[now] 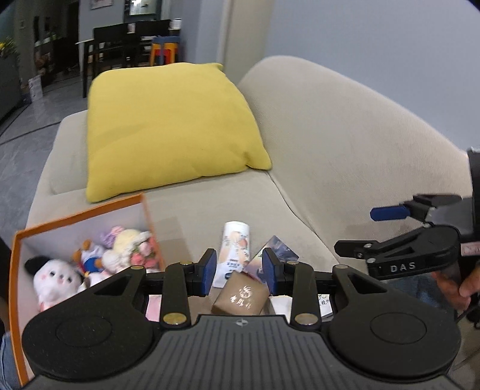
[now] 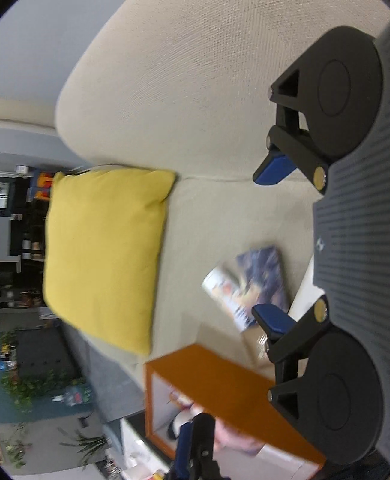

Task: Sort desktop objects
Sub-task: 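Open both tools to release the items and move back toward the remaining items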

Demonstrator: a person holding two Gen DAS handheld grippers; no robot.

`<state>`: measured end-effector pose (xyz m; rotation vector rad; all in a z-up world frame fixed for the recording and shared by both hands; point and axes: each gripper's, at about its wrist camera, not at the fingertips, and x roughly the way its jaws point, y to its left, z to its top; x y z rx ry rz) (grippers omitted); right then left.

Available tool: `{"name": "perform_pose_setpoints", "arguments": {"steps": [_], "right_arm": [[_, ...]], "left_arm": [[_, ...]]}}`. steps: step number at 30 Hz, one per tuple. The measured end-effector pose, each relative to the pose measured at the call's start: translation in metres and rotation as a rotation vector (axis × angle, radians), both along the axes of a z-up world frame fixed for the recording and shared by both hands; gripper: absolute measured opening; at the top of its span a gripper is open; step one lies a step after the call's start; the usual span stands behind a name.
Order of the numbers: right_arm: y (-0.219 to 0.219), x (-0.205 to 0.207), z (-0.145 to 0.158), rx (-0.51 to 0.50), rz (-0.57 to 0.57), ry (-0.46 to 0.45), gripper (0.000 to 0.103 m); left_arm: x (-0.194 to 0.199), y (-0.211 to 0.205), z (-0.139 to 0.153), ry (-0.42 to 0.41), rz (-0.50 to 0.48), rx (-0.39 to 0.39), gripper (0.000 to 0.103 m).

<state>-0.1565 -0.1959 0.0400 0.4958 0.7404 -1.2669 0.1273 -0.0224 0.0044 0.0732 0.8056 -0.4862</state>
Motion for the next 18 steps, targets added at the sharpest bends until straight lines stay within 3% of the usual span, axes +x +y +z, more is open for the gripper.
{"name": "perform_pose_setpoints", "arguments": {"steps": [10, 12, 18], "right_arm": [[-0.052, -0.012, -0.035, 0.186, 0.025, 0.047, 0.087], [-0.061, -0.014, -0.04, 0.19, 0.027, 0.031, 0.087], [-0.086, -0.026, -0.047, 0.17, -0.045, -0.029, 0.087]], "left_arm": [[0.033, -0.035, -0.02, 0.102, -0.032, 0.064, 0.041], [0.042, -0.037, -0.023, 0.125, -0.025, 0.068, 0.049], [0.07, -0.046, -0.034, 0.194, -0.02, 0.09, 0.052]]}}
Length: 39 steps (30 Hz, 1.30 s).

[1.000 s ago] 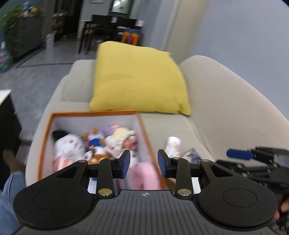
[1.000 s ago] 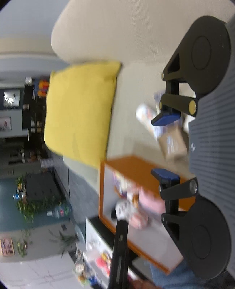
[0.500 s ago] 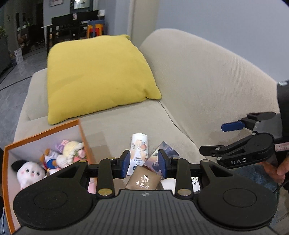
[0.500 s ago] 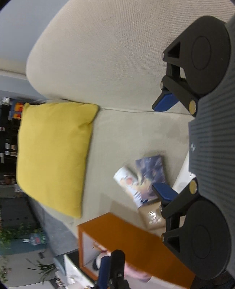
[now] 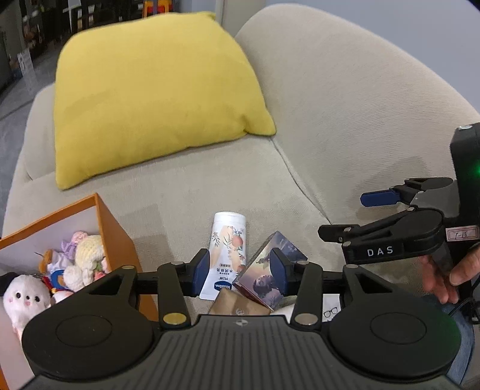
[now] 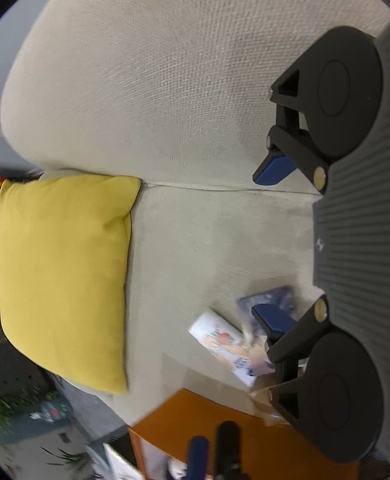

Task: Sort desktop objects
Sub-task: 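Open both tools to release the items and move back toward the remaining items, then grasp the small maroon box with the right tool while the left tool reaches the lotion tube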

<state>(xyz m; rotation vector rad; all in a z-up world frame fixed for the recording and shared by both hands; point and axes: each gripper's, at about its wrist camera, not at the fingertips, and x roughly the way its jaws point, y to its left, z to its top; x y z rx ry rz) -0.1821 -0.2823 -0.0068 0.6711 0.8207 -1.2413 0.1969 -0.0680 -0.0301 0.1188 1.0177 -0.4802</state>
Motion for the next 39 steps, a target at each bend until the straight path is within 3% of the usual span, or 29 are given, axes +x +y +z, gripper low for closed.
{"name": "perform_pose_setpoints", "arguments": {"steps": [2, 6, 12, 20, 21, 24, 27, 32, 39], "right_arm": [[-0.007, -0.003, -0.005, 0.037, -0.007, -0.026, 0.084], [-0.015, -0.004, -0.013, 0.126, 0.005, -0.085, 0.065], [-0.029, 0.003, -0.026, 0.237, 0.036, -0.166, 0.066], [-0.049, 0.013, -0.055, 0.34, 0.08, -0.209, 0.067], [-0.051, 0.015, -0.059, 0.348, 0.084, -0.222, 0.072], [-0.055, 0.016, -0.066, 0.376, 0.094, -0.287, 0.073], [-0.055, 0.016, -0.069, 0.381, 0.103, -0.309, 0.074], [-0.055, 0.009, -0.071, 0.391, 0.08, -0.352, 0.074], [-0.054, 0.009, -0.06, 0.382, 0.066, -0.378, 0.05]], "left_arm": [[0.008, -0.004, -0.006, 0.027, -0.002, 0.013, 0.054], [0.021, -0.015, -0.02, 0.064, -0.028, 0.036, 0.055], [0.042, -0.026, -0.044, 0.151, -0.047, 0.097, 0.055], [0.034, -0.018, -0.052, 0.194, -0.106, 0.124, 0.055], [0.033, -0.018, -0.053, 0.201, -0.111, 0.134, 0.055], [0.03, -0.018, -0.057, 0.202, -0.13, 0.136, 0.055], [0.034, -0.02, -0.066, 0.205, -0.115, 0.16, 0.042], [0.041, -0.022, -0.079, 0.256, -0.115, 0.108, 0.039], [0.038, -0.019, -0.08, 0.259, -0.1, 0.072, 0.032]]}}
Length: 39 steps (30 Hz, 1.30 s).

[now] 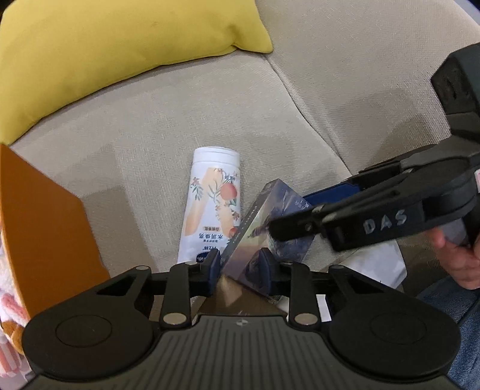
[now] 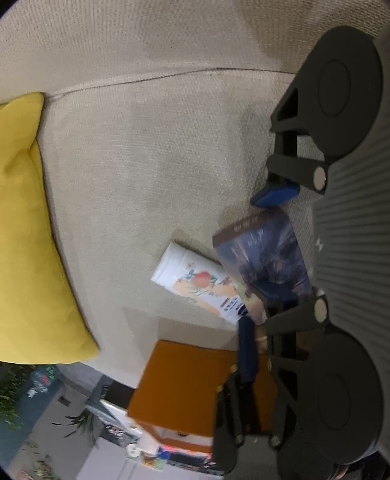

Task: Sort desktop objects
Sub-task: 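Grasp the small maroon box with the right tool while the left tool reaches the lotion tube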

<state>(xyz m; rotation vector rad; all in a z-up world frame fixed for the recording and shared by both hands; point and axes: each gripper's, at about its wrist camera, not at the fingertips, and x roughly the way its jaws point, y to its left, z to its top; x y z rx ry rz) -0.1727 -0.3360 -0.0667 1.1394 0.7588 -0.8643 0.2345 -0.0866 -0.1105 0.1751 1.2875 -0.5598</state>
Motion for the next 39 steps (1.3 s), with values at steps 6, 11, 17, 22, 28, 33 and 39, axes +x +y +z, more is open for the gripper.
{"name": "perform_pose_setpoints", "arguments": {"steps": [6, 11, 17, 22, 28, 33, 39], "right_arm": [[-0.001, 0.002, 0.017, -0.008, 0.016, -0.081, 0.022], [0.009, 0.026, 0.018, 0.001, 0.111, -0.115, 0.014], [0.008, 0.021, 0.018, -0.034, 0.09, -0.067, 0.019], [-0.002, 0.004, 0.022, -0.106, 0.027, 0.022, 0.045], [-0.014, -0.001, 0.002, -0.05, 0.006, 0.024, 0.046], [-0.014, -0.004, -0.004, -0.007, 0.005, -0.006, 0.045], [-0.012, 0.0, 0.005, 0.033, 0.032, -0.052, 0.046]], "left_arm": [[-0.005, 0.009, 0.005, -0.021, 0.021, -0.026, 0.022], [-0.007, 0.007, 0.003, -0.018, 0.011, -0.02, 0.019], [-0.011, 0.01, 0.007, -0.046, 0.033, -0.021, 0.019], [-0.006, 0.014, 0.012, -0.055, 0.061, -0.014, 0.019], [-0.002, 0.016, 0.003, -0.031, 0.079, -0.008, 0.018], [-0.007, 0.024, 0.01, -0.023, 0.084, -0.03, 0.018], [-0.02, 0.019, 0.014, 0.005, 0.006, -0.011, 0.018]]}}
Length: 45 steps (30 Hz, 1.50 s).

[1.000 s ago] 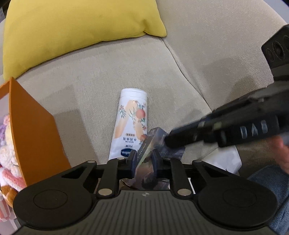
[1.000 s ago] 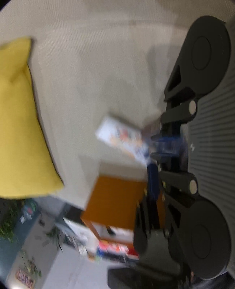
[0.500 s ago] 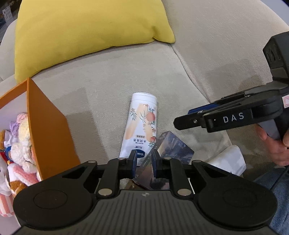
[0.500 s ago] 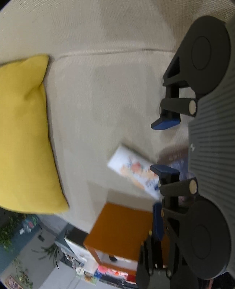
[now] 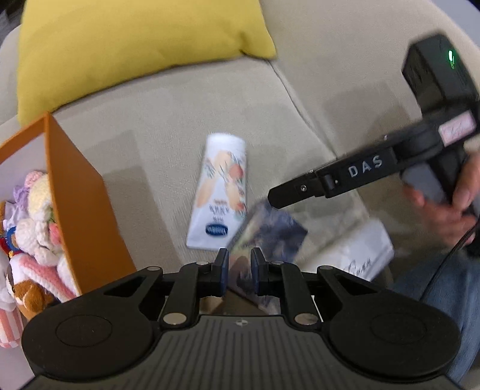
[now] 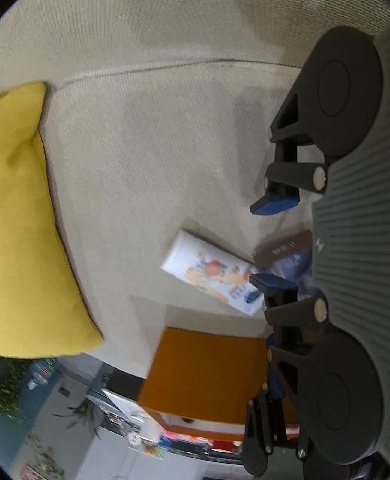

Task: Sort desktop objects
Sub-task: 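Grasp the small maroon box with the right tool while the left tool reaches the lotion tube, then lift the maroon box with the right tool while the left tool grasps the white lotion tube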

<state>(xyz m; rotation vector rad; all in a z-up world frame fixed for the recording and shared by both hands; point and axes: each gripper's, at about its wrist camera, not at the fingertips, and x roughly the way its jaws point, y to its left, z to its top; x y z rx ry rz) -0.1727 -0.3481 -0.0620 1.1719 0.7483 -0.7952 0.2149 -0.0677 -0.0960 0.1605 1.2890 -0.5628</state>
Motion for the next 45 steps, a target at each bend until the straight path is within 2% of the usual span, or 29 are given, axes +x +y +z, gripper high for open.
{"name": "perform_pose_setpoints", "arguments": {"steps": [4, 9, 13, 16, 19, 23, 27, 33, 38, 43, 45], "right_arm": [[0.008, 0.009, -0.007, 0.034, 0.079, 0.016, 0.047], [0.015, 0.018, -0.019, 0.063, 0.124, -0.009, 0.055], [0.017, 0.017, -0.023, 0.078, 0.105, -0.038, 0.057], [0.019, 0.016, -0.026, 0.101, 0.095, -0.067, 0.05], [0.018, 0.015, -0.022, 0.103, 0.083, -0.068, 0.043], [0.021, 0.019, -0.013, 0.086, 0.103, -0.066, 0.039], [0.025, 0.019, -0.001, 0.071, 0.121, -0.103, 0.031], [0.029, 0.028, -0.001, 0.049, 0.108, -0.137, 0.029], [0.039, 0.035, 0.02, -0.029, 0.11, -0.105, 0.024], [0.05, 0.037, 0.054, -0.126, 0.11, 0.009, 0.024], [0.054, 0.033, 0.067, -0.179, 0.104, 0.093, 0.024]], "left_arm": [[-0.002, -0.007, -0.014, -0.003, -0.012, 0.063, 0.018], [-0.005, -0.007, -0.018, -0.019, -0.022, 0.067, 0.018], [-0.006, -0.004, -0.02, -0.032, -0.024, 0.058, 0.016], [-0.01, -0.003, -0.021, -0.052, -0.031, 0.059, 0.016], [-0.01, 0.0, -0.02, -0.044, -0.016, 0.037, 0.01], [-0.013, 0.004, -0.015, -0.051, -0.004, 0.014, 0.01], [-0.013, 0.006, -0.009, -0.082, 0.003, 0.002, 0.01], [-0.015, 0.01, -0.004, -0.09, 0.009, -0.016, 0.01], [-0.016, 0.016, 0.005, -0.109, 0.023, -0.039, 0.01], [-0.02, 0.019, 0.021, -0.139, 0.021, -0.055, 0.01], [-0.02, 0.018, 0.024, -0.147, 0.018, -0.051, 0.01]]}}
